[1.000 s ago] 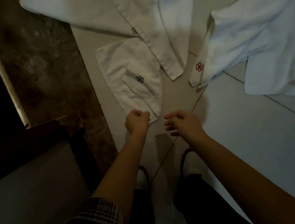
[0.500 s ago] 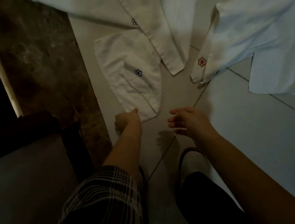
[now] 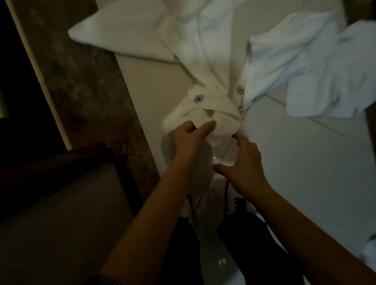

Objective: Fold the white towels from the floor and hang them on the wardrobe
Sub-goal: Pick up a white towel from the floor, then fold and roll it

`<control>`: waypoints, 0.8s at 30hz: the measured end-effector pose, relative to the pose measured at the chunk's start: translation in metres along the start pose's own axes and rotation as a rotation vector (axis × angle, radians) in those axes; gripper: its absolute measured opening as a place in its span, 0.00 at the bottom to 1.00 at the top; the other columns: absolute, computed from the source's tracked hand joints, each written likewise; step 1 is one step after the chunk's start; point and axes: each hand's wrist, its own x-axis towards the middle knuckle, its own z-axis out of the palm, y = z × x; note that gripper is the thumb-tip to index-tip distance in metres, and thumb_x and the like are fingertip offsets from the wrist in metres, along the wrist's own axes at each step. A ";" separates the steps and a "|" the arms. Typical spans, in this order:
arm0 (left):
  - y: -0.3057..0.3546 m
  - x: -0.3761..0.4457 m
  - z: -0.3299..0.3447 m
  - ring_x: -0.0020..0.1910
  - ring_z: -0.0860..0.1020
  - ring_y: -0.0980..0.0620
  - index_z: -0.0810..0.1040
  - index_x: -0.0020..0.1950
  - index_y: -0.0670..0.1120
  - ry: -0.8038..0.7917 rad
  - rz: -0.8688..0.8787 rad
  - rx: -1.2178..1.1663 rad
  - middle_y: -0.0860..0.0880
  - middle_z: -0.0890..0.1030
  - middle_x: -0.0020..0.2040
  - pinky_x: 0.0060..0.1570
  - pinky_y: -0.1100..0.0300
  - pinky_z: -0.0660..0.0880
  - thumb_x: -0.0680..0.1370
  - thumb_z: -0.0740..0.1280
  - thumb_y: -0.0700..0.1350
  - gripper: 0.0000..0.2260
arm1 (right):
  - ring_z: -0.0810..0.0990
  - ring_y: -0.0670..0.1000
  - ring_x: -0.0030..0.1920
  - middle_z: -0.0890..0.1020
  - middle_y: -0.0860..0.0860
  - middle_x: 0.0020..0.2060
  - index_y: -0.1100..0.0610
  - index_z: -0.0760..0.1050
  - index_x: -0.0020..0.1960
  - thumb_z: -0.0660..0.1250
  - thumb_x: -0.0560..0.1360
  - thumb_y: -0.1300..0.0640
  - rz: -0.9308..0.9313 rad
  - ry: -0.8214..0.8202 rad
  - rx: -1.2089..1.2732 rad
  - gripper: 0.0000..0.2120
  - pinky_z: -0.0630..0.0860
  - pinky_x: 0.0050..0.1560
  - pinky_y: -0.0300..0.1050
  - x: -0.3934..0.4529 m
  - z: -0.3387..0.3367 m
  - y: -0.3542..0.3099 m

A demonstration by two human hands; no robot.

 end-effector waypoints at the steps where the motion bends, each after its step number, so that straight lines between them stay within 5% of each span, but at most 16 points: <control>1: 0.023 -0.026 0.001 0.32 0.79 0.62 0.80 0.48 0.45 -0.030 0.022 -0.007 0.53 0.80 0.39 0.33 0.70 0.76 0.74 0.71 0.38 0.04 | 0.65 0.55 0.68 0.68 0.53 0.68 0.55 0.61 0.73 0.76 0.68 0.55 -0.045 0.048 -0.057 0.39 0.65 0.67 0.49 -0.017 -0.016 -0.017; 4: 0.094 -0.111 0.000 0.30 0.79 0.63 0.81 0.45 0.43 -0.078 0.057 0.004 0.50 0.81 0.38 0.37 0.64 0.78 0.72 0.73 0.42 0.04 | 0.56 0.56 0.72 0.59 0.57 0.73 0.53 0.56 0.75 0.76 0.68 0.54 -0.147 0.228 -0.076 0.43 0.62 0.70 0.53 -0.076 -0.071 -0.072; 8: 0.179 -0.238 -0.006 0.24 0.75 0.67 0.79 0.53 0.33 -0.108 0.098 -0.030 0.44 0.78 0.40 0.24 0.75 0.69 0.74 0.71 0.41 0.13 | 0.63 0.57 0.70 0.67 0.59 0.68 0.57 0.67 0.70 0.76 0.68 0.57 -0.394 0.511 0.009 0.33 0.64 0.68 0.45 -0.158 -0.156 -0.147; 11: 0.236 -0.329 -0.008 0.27 0.76 0.61 0.79 0.54 0.37 -0.143 0.074 -0.082 0.49 0.77 0.37 0.25 0.69 0.72 0.76 0.69 0.44 0.11 | 0.74 0.57 0.61 0.79 0.60 0.55 0.60 0.81 0.51 0.69 0.70 0.60 -0.661 0.498 -0.086 0.11 0.68 0.61 0.41 -0.220 -0.214 -0.190; 15: 0.281 -0.426 -0.019 0.40 0.75 0.53 0.76 0.53 0.44 -0.122 0.131 -0.211 0.50 0.77 0.45 0.30 0.68 0.71 0.81 0.62 0.46 0.07 | 0.79 0.54 0.51 0.83 0.58 0.47 0.64 0.81 0.47 0.64 0.72 0.63 -0.747 0.399 -0.050 0.08 0.66 0.49 0.28 -0.314 -0.274 -0.228; 19: 0.305 -0.497 -0.034 0.50 0.76 0.44 0.73 0.41 0.47 0.029 0.462 -0.136 0.47 0.76 0.44 0.45 0.65 0.73 0.72 0.63 0.38 0.04 | 0.76 0.46 0.39 0.80 0.50 0.37 0.59 0.77 0.43 0.61 0.75 0.67 -0.791 0.305 0.151 0.08 0.69 0.39 0.33 -0.410 -0.319 -0.260; 22: 0.327 -0.545 -0.041 0.62 0.70 0.50 0.74 0.59 0.50 0.066 0.880 0.190 0.47 0.74 0.61 0.63 0.54 0.69 0.65 0.70 0.38 0.23 | 0.76 0.47 0.38 0.78 0.50 0.36 0.58 0.75 0.43 0.59 0.75 0.63 -0.848 0.348 0.308 0.06 0.71 0.37 0.41 -0.468 -0.348 -0.279; 24: 0.337 -0.568 -0.043 0.61 0.66 0.61 0.74 0.62 0.52 -0.083 1.133 0.299 0.55 0.74 0.61 0.67 0.50 0.65 0.67 0.72 0.40 0.24 | 0.77 0.50 0.41 0.79 0.51 0.38 0.56 0.76 0.45 0.60 0.75 0.63 -0.895 0.410 0.434 0.07 0.72 0.39 0.46 -0.500 -0.367 -0.286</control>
